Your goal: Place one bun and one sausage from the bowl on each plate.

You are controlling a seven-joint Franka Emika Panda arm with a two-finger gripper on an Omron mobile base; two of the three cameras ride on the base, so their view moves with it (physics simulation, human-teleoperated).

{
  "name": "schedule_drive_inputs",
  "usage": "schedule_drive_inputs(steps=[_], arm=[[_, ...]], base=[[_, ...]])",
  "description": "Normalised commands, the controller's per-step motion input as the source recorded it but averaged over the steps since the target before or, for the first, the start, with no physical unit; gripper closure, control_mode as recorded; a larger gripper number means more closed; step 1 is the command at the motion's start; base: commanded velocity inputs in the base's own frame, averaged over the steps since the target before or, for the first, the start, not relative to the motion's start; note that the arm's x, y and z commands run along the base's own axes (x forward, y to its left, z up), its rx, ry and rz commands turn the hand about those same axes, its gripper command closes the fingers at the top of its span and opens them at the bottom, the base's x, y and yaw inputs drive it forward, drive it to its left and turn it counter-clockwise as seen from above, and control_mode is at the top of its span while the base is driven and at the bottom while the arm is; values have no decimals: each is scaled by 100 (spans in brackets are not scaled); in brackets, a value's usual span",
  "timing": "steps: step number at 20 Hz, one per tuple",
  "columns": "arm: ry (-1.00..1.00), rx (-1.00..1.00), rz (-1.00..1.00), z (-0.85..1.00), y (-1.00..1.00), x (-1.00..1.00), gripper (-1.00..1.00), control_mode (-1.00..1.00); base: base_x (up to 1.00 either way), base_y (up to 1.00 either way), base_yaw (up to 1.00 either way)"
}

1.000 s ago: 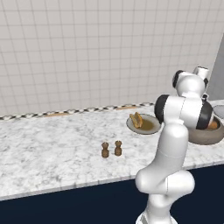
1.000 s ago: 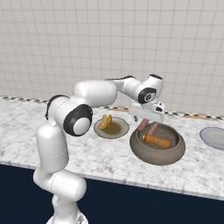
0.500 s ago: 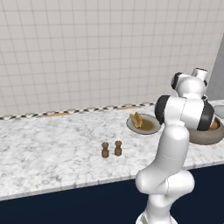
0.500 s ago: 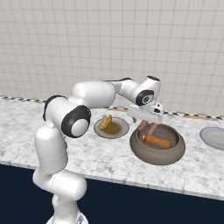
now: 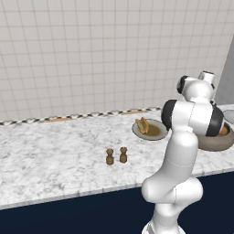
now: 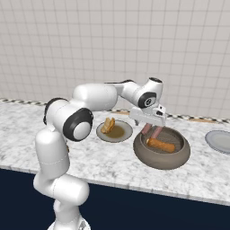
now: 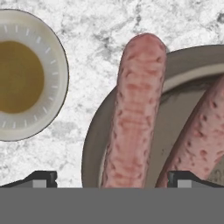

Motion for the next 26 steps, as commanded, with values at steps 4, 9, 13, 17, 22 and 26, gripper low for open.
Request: schedule_drive_inputs(steps=[4,9,13,17,22,26], arm=[[0,0,0,-15,0,5,-100,-100],[0,0,0,-26,3,0,-100,-100],[0,0,0,-24,0,1,-100,-100],[0,0,0,-32,0,0,100,-100],[0,0,0,5,1,-7,100,-100],[-1,0,0,59,21,-28,100,-100]], base=[[0,0,0],[0,0,0],[0,0,0],[0,0,0],[0,0,0],[0,0,0]])
